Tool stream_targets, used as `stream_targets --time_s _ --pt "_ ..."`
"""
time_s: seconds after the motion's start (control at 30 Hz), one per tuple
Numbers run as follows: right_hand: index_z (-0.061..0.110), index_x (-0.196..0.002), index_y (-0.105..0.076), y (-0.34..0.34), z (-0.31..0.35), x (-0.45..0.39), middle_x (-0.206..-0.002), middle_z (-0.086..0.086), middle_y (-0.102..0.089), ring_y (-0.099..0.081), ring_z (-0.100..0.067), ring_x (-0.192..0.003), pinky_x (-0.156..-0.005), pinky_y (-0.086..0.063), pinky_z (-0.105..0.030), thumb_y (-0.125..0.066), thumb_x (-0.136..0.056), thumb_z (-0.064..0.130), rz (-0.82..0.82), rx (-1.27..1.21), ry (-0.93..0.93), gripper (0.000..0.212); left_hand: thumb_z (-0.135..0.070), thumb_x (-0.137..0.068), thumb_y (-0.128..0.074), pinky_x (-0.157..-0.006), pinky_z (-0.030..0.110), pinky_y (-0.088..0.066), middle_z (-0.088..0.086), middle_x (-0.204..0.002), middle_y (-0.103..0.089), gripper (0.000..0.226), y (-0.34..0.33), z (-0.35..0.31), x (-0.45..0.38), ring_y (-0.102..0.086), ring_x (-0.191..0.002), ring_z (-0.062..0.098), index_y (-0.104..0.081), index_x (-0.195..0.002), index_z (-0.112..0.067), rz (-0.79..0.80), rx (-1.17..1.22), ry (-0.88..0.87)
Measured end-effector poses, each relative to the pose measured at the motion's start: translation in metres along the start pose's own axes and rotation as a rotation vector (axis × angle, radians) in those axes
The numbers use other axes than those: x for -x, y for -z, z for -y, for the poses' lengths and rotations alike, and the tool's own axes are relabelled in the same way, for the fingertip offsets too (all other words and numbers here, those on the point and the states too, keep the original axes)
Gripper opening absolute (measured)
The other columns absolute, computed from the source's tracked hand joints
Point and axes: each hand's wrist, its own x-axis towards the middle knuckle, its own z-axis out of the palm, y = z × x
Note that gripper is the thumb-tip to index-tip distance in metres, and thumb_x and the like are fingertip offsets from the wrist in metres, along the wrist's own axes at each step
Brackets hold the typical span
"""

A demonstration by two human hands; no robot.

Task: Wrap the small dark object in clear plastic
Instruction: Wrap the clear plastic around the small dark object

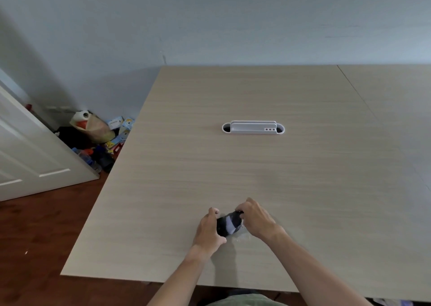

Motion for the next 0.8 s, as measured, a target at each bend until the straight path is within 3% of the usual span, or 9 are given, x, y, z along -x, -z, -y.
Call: stream_targets --time_s 0.13,0.23,0.3,0.4,0.47,0.57,0.63,0.7,0.8 --pt "0.012 -0.092 -0.069 0.001 -0.014 0.004 -0.092 -0.005 -0.053 -0.059 -0.027 -0.084 -0.075 -0.047 -0.030 -0.050 -0.083 -0.003 -0.112 -0.097 -0.044 0.026 -0.011 -0.057 -0.081 -0.069 0.020 -0.039 -0.001 -0.106 -0.057 0.066 -0.001 0.000 0.000 -0.053 -0.091 0.017 -0.037 -0.105 -0.022 -0.013 -0.039 -0.026" --pt "0.015 -0.094 -0.072 -0.001 -0.014 0.007 -0.087 -0.004 -0.057 -0.053 -0.018 -0.086 -0.073 -0.039 -0.017 -0.051 -0.077 -0.003 -0.022 -0.187 0.052 0.032 -0.008 -0.058 -0.079 -0.065 0.021 -0.040 -0.001 -0.103 -0.057 0.062 -0.001 -0.001 -0.002 -0.053 -0.090 0.017 -0.038 -0.103 -0.021 -0.010 -0.024 -0.009" --pt "0.016 -0.086 -0.071 -0.005 -0.016 0.010 -0.085 -0.002 -0.053 -0.055 -0.020 -0.082 -0.071 -0.044 -0.024 -0.048 -0.075 -0.004 0.000 -0.171 0.059 0.032 -0.009 -0.056 -0.078 -0.063 0.022 -0.042 -0.001 -0.102 -0.057 0.062 0.000 0.000 -0.004 -0.054 -0.090 0.019 -0.039 -0.103 -0.021 -0.002 -0.033 -0.005" --pt "0.008 -0.074 -0.065 -0.003 -0.020 0.012 -0.087 -0.006 -0.053 -0.056 -0.026 -0.075 -0.068 -0.048 -0.038 -0.045 -0.076 -0.005 -0.090 -0.156 -0.026 0.024 -0.010 -0.057 -0.079 -0.071 0.028 -0.048 0.001 -0.104 -0.056 0.064 0.001 -0.002 -0.004 -0.053 -0.093 0.020 -0.041 -0.108 -0.019 0.003 -0.065 -0.002" --pt "0.007 -0.075 -0.065 0.000 -0.018 0.012 -0.084 -0.008 -0.056 -0.054 -0.024 -0.077 -0.069 -0.046 -0.036 -0.047 -0.074 -0.003 -0.119 -0.210 -0.013 0.021 -0.011 -0.057 -0.079 -0.071 0.028 -0.047 0.001 -0.104 -0.057 0.064 0.001 -0.003 -0.003 -0.053 -0.093 0.020 -0.042 -0.108 -0.019 0.000 -0.066 -0.005" --pt "0.008 -0.081 -0.069 -0.003 -0.009 0.011 -0.078 -0.007 -0.058 -0.048 -0.017 -0.080 -0.072 -0.042 -0.031 -0.050 -0.073 -0.003 -0.027 -0.244 0.065 0.023 -0.011 -0.053 -0.076 -0.063 0.028 -0.047 -0.001 -0.099 -0.059 0.060 0.001 -0.002 -0.003 -0.056 -0.088 0.019 -0.042 -0.101 -0.022 0.002 -0.031 0.015" --pt "0.012 -0.064 -0.059 -0.006 -0.008 0.011 -0.071 -0.006 -0.050 -0.046 -0.019 -0.078 -0.068 -0.040 -0.032 -0.047 -0.072 -0.005 0.019 -0.204 0.089 0.022 -0.012 -0.053 -0.076 -0.064 0.030 -0.049 -0.002 -0.097 -0.060 0.059 0.002 -0.002 -0.003 -0.057 -0.087 0.018 -0.042 -0.100 -0.023 0.005 -0.037 0.017" --pt "0.020 -0.053 -0.041 -0.006 -0.016 0.007 -0.069 -0.003 -0.043 -0.048 -0.024 -0.076 -0.066 -0.042 -0.037 -0.046 -0.072 -0.006 -0.031 -0.185 0.040 0.033 -0.013 -0.056 -0.078 -0.067 0.028 -0.046 -0.001 -0.102 -0.058 0.061 0.002 -0.003 -0.001 -0.055 -0.092 0.019 -0.042 -0.104 -0.020 0.005 -0.070 0.003" --pt "0.011 -0.057 -0.054 0.002 -0.021 0.004 -0.071 -0.009 -0.051 -0.050 -0.027 -0.074 -0.064 -0.040 -0.033 -0.047 -0.073 -0.006 -0.138 -0.235 -0.069 0.024 -0.012 -0.059 -0.081 -0.073 0.024 -0.043 -0.001 -0.107 -0.054 0.066 0.000 -0.003 -0.001 -0.053 -0.096 0.019 -0.042 -0.111 -0.017 -0.007 -0.063 -0.009"
